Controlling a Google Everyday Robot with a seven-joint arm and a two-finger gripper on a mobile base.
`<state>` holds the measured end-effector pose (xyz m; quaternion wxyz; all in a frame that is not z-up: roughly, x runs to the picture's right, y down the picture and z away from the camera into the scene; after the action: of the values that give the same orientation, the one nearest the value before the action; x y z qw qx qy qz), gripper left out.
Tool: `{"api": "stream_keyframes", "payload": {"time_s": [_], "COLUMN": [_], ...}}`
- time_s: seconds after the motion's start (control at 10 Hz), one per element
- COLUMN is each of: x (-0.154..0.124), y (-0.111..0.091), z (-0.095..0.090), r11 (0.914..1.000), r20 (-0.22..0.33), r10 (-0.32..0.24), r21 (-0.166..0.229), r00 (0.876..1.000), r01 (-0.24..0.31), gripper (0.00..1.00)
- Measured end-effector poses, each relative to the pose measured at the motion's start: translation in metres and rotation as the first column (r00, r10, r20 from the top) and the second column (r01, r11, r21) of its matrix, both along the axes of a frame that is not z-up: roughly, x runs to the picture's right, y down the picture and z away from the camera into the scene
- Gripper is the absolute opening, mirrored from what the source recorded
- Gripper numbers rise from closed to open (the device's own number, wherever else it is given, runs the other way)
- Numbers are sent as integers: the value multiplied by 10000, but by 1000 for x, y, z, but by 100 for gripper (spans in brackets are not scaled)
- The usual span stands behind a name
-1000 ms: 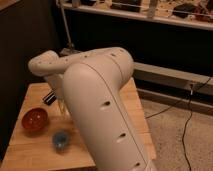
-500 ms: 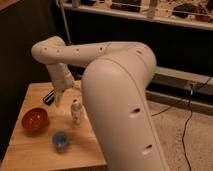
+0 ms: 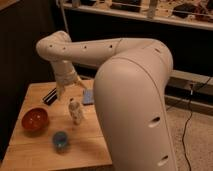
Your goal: Stand the bottle upright
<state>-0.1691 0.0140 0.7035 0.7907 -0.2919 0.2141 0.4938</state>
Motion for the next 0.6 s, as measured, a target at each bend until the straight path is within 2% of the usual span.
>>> {"api": "stream_keyframes", "payload": {"time_s": [0.6], "x": [1], "y": [0], "z": [0], "r11": [10000], "r20": [-16], "r10": [-3], "r21": [1], "r00": [10000], "r01": [3], "gripper": [78]}}
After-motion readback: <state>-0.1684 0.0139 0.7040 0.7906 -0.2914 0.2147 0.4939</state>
